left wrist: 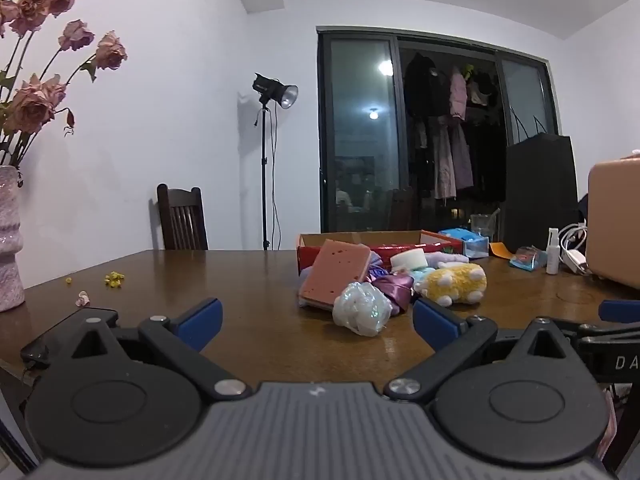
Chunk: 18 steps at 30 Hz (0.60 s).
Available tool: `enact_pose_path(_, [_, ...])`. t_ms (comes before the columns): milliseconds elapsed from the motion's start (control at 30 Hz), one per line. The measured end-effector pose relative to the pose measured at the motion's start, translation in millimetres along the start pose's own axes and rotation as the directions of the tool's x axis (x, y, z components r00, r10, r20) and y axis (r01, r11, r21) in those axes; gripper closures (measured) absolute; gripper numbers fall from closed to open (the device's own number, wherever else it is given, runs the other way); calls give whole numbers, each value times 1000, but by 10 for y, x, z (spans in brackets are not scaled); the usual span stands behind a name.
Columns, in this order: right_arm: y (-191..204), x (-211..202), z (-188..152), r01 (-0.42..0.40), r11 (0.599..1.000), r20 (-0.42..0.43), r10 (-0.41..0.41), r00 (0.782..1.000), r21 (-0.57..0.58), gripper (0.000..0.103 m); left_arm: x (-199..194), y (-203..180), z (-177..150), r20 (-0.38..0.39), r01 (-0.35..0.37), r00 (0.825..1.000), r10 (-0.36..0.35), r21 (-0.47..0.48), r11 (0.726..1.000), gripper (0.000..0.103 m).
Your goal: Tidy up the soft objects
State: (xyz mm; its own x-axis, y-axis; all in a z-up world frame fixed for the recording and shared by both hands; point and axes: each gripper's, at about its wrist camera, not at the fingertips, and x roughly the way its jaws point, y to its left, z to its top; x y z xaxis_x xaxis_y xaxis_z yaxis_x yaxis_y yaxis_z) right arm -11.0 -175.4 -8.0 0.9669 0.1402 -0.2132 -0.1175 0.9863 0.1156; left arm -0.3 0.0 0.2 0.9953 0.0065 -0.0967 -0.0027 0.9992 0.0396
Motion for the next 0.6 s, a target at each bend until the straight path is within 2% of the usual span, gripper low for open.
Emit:
enact_pose_path(33, [5,0,4,1,1000,4,-1,1000,-1,0,-7,3,1,2,-5,1000,5,-3,1000,0])
enact_pose_path(67, [13,5,9,1,1000,7,-1,1000,-2,0,10,-4,3,-27,8,1000,-8,11,1000,0])
enact_pose_path(600, [2,33,-26,-6,1000,-5,6,1000,1,0,30,-39,-10,-31,27,999,-27,17,999,0])
